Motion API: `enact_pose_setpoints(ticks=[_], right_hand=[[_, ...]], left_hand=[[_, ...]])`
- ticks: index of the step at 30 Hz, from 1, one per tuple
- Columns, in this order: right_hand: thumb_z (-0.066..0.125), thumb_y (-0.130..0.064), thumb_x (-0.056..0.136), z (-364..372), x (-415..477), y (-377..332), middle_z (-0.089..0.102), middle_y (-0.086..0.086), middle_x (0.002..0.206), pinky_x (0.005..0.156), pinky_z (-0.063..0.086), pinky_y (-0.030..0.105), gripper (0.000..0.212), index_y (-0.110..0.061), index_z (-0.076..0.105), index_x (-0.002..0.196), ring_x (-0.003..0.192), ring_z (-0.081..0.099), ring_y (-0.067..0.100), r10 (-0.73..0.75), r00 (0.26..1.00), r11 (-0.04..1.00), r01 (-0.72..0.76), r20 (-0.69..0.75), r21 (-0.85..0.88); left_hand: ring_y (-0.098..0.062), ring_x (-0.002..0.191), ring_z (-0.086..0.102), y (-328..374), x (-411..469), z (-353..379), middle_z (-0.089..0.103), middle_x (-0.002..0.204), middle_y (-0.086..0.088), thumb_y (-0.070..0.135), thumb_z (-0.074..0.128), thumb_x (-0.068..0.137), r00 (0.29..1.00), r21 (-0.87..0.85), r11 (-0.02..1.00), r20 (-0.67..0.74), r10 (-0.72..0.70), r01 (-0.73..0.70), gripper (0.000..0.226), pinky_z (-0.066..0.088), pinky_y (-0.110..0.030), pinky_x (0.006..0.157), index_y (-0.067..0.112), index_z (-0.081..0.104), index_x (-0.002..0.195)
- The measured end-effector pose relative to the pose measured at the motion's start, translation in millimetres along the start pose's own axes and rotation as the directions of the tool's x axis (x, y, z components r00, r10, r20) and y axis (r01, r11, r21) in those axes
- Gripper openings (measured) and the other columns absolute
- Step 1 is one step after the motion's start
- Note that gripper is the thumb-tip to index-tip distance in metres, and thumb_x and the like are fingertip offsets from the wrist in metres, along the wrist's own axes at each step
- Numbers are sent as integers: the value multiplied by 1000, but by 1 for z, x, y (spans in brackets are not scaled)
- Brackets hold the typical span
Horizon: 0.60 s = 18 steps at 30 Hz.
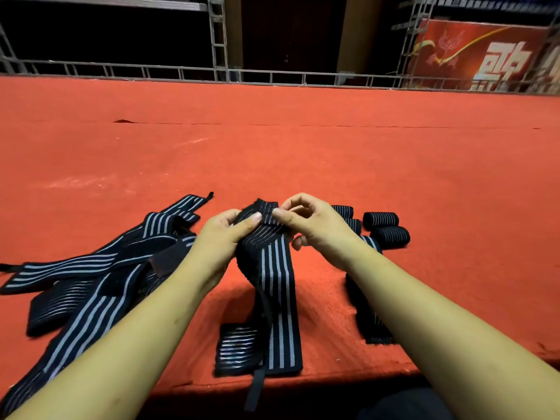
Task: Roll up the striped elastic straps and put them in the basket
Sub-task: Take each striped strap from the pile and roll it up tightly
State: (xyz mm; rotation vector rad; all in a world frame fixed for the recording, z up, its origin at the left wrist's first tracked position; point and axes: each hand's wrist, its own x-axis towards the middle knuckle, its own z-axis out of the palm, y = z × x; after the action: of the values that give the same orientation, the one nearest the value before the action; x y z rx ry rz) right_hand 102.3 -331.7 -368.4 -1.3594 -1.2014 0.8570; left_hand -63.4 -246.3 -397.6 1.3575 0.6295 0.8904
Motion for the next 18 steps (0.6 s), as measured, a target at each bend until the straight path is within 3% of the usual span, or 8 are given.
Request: enact_pose_setpoints(ticks=[4, 6, 8, 10, 14, 18], right_hand=[[78, -20, 84, 1, -4, -4, 63, 1, 98, 60, 54, 35, 37, -9, 60, 115, 59, 59, 9, -32, 999, 975, 40, 42, -217], [75, -17, 88, 0, -3, -5, 64, 4, 102, 60, 55, 39, 32, -10, 62, 115, 57, 58, 10, -57, 998, 969, 65, 38, -237], [71, -16, 90, -2, -1, -5, 67, 11, 92, 51, 52, 34, 21, -10, 66, 109, 54, 58, 11, -101, 995, 960, 104, 23, -261], [68, -14, 93, -5, 2, -4, 65, 3, 75, 44, 44, 24, 9, -9, 69, 99, 49, 57, 13, -141, 990, 941, 133, -2, -311], [59, -14, 98, -11, 5, -3, 57, -14, 47, 45, 38, 16, 13, -9, 64, 86, 38, 52, 6, -169, 983, 898, 126, -67, -421], [50, -15, 103, -28, 29, -7, 50, -4, 35, 34, 32, 16, 18, -7, 60, 89, 26, 42, 5, -56, 946, 955, -42, -319, -295]], left_hand=[[-24, 84, 69, -1, 1, 4, 73, 95, -15, 24, 69, 86, 999, -130, 991, -26, -43, 40, 24, 54, -33, 77, 5, 70, 100], [-21, 80, 72, -1, 0, 10, 75, 92, -13, 17, 63, 93, 999, -150, 987, 1, -50, 49, 16, 56, -28, 70, 7, 70, 103], [-19, 76, 73, -1, -1, 15, 76, 87, -11, 15, 59, 96, 998, -172, 983, 30, -60, 64, 14, 57, -25, 65, 7, 68, 103], [-21, 83, 72, 0, -1, 18, 76, 92, -10, 22, 63, 91, 997, -162, 985, 46, -61, 68, 21, 57, -30, 73, 8, 68, 105], [-23, 88, 67, -2, 0, 24, 73, 96, -12, 31, 71, 79, 996, -85, 994, 63, -67, 72, 32, 50, -37, 80, 10, 71, 103], [-23, 89, 71, -9, -1, 32, 76, 99, -10, 22, 71, 87, 983, 43, 991, 132, -128, 123, 22, 54, -31, 74, 10, 70, 105]])
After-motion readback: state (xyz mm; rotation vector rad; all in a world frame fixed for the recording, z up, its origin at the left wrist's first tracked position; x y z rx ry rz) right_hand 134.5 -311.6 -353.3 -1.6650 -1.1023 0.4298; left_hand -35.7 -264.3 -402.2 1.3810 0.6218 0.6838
